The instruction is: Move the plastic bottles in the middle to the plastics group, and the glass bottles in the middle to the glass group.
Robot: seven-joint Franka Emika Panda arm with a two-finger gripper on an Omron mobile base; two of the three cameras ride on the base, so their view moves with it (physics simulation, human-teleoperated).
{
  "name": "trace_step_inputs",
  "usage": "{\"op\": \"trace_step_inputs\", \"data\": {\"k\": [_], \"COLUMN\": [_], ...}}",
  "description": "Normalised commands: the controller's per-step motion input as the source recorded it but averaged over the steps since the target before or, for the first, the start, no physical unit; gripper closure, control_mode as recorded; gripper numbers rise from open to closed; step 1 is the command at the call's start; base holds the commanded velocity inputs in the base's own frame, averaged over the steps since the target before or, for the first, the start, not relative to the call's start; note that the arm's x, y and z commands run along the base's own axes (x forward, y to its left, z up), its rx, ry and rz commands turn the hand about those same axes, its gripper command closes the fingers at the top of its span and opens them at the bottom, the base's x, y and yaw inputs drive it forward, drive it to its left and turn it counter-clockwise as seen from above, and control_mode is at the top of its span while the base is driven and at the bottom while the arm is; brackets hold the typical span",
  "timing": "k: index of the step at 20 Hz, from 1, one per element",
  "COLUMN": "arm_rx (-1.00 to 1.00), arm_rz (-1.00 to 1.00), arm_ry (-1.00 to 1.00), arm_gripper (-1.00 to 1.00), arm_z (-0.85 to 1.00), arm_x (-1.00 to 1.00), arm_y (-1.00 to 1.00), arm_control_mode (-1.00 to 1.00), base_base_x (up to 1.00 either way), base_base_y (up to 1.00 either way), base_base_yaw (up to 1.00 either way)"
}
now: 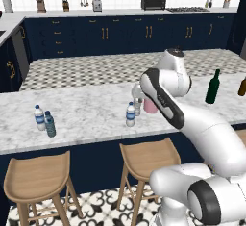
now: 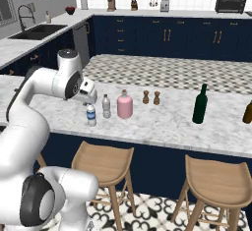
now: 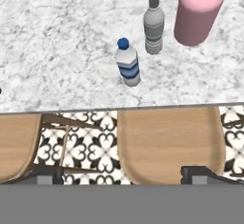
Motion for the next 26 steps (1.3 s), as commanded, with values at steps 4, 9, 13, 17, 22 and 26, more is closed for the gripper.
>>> {"op": "trace_step_inputs", "data": {"k": [4, 9, 13, 17, 22, 26], "arm_rx": [0.0, -0.08, 0.0, 0.0, 0.0, 0.0], "arm_rz": [-0.02, -0.11, -0.03, 0.0, 0.0, 0.0], "arm_ry": [0.04, 0.08, 0.24, 0.14, 0.04, 0.02], "arm_gripper": [-1.0, -1.0, -1.0, -1.0, -1.0, -1.0], "arm_z": [-0.34, -0.38, -0.28, -0.2, -0.24, -0.33], "arm_x": [0.96, 0.64, 0.76, 0.51, 0.51, 0.26], "arm_y": [0.27, 0.11, -0.13, -0.01, -0.01, 0.0], "arm_control_mode": [-1.0, -1.0, -1.0, -1.0, -1.0, -1.0], "base_base_x": [0.0, 0.0, 0.0, 0.0, 0.0, 0.0], "base_base_y": [0.0, 0.0, 0.0, 0.0, 0.0, 0.0], "base_base_yaw": [0.0, 0.0, 0.0, 0.0, 0.0, 0.0]}}
